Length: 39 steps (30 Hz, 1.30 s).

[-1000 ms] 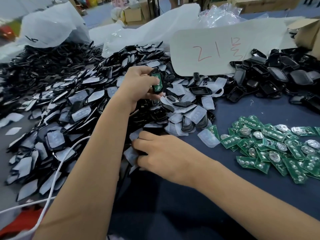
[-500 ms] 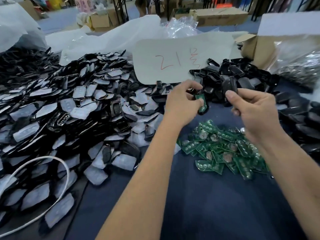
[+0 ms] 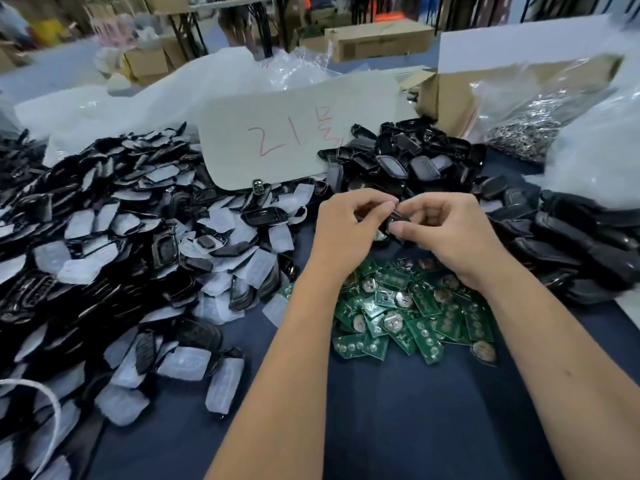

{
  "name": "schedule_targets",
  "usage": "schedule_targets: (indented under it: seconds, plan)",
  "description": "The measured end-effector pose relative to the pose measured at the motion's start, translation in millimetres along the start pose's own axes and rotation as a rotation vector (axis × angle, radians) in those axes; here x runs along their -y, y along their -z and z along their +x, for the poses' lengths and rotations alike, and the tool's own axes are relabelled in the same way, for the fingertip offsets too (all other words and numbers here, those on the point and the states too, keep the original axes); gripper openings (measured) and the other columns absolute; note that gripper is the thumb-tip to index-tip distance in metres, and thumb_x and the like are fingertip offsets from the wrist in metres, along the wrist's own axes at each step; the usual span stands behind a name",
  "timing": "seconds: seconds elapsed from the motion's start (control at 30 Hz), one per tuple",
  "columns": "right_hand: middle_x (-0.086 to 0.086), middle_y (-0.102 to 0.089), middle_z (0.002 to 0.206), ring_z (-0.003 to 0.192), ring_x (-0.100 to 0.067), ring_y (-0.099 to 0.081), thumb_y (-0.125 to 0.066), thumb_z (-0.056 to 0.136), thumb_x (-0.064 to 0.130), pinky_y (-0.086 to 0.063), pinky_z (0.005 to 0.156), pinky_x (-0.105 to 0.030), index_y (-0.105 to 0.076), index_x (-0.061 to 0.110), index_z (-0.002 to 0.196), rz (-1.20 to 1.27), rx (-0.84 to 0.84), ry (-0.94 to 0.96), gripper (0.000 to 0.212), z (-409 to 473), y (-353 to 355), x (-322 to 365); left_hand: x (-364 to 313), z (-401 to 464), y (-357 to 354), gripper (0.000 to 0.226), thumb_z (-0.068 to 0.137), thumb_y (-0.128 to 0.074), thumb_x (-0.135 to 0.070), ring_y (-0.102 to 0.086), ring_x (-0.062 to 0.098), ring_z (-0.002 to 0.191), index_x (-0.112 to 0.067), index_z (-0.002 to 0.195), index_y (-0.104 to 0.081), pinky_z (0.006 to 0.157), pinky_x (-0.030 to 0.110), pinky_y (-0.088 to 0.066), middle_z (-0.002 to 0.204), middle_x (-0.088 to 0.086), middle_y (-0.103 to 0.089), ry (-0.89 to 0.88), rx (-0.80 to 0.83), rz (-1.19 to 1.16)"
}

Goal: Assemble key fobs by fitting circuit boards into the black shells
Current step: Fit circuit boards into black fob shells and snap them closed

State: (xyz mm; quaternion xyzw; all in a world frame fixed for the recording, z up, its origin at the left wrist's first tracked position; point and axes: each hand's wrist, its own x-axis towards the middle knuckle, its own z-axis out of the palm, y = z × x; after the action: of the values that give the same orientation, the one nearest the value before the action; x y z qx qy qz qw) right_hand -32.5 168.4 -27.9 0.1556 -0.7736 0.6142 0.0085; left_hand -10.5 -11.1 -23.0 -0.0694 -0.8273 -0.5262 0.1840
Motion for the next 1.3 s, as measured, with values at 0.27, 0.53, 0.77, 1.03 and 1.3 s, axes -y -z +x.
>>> schedule_targets:
  seconds: [0.27, 0.53, 0.77, 1.03, 1.3]
  plan:
    - [-0.006, -0.076, 0.080, 0.070, -0.018, -0.068, -0.088, 0.067, 0.030, -0.056, 0.073, -0.037, -0.077, 0.017, 0.098, 0.466, -0.295, -0.104, 0.035, 0.3, -3.9, 5.1, 4.8, 0.3, -6.3, 0.008, 0.090, -0.079, -0.013, -0.067, 0.014, 0.072, -0.020, 0.088, -0.076, 0.077, 0.049, -0.062, 0.075, -0.002, -0.071, 0.094, 0.063, -0.138]
    - [-0.012, -0.080, 0.097, 0.085, -0.020, -0.077, -0.073, 0.088, -0.003, -0.062, 0.072, -0.029, -0.072, 0.003, 0.113, 0.673, -0.192, -0.174, 0.026, -2.3, -8.4, 11.0, 0.7, -1.6, -8.4, 0.011, 0.095, -0.070, 0.002, -0.071, 0.016, 0.069, -0.007, 0.097, -0.077, 0.065, 0.026, -0.061, 0.086, 0.016, -0.077, 0.210, 0.021, -0.387]
    - [-0.012, -0.080, 0.094, 0.079, -0.020, -0.078, -0.079, 0.070, 0.005, -0.061, 0.064, -0.024, -0.072, 0.004, 0.104, 0.772, -0.198, -0.170, 0.034, -4.1, -7.9, 11.1, -4.3, -2.1, -7.5, 0.013, 0.098, -0.066, 0.002, -0.074, 0.016, 0.079, -0.004, 0.103, -0.076, 0.067, 0.025, -0.061, 0.094, 0.017, -0.077, 0.246, 0.051, -0.501]
    - [-0.013, -0.080, 0.094, 0.079, -0.021, -0.079, -0.077, 0.072, 0.004, -0.062, 0.064, -0.025, -0.072, 0.003, 0.104, 0.812, -0.148, -0.165, 0.032, -1.8, -2.6, 11.5, -9.5, -1.4, -6.1, 0.009, 0.099, -0.064, 0.002, -0.075, 0.025, 0.089, 0.000, 0.101, -0.073, 0.075, 0.032, -0.064, 0.094, 0.020, -0.075, 0.294, 0.100, -0.566]
    - [-0.007, -0.081, 0.102, 0.100, -0.023, -0.077, -0.080, 0.088, 0.005, -0.062, 0.082, -0.028, -0.077, 0.010, 0.112, 0.569, -0.331, -0.090, 0.025, -1.5, -25.6, 8.0, -14.5, -1.0, -19.2, 0.015, 0.091, -0.071, -0.002, -0.064, 0.003, 0.080, -0.017, 0.088, -0.071, 0.076, 0.016, -0.051, 0.081, -0.010, -0.069, -0.017, -0.145, 0.016]
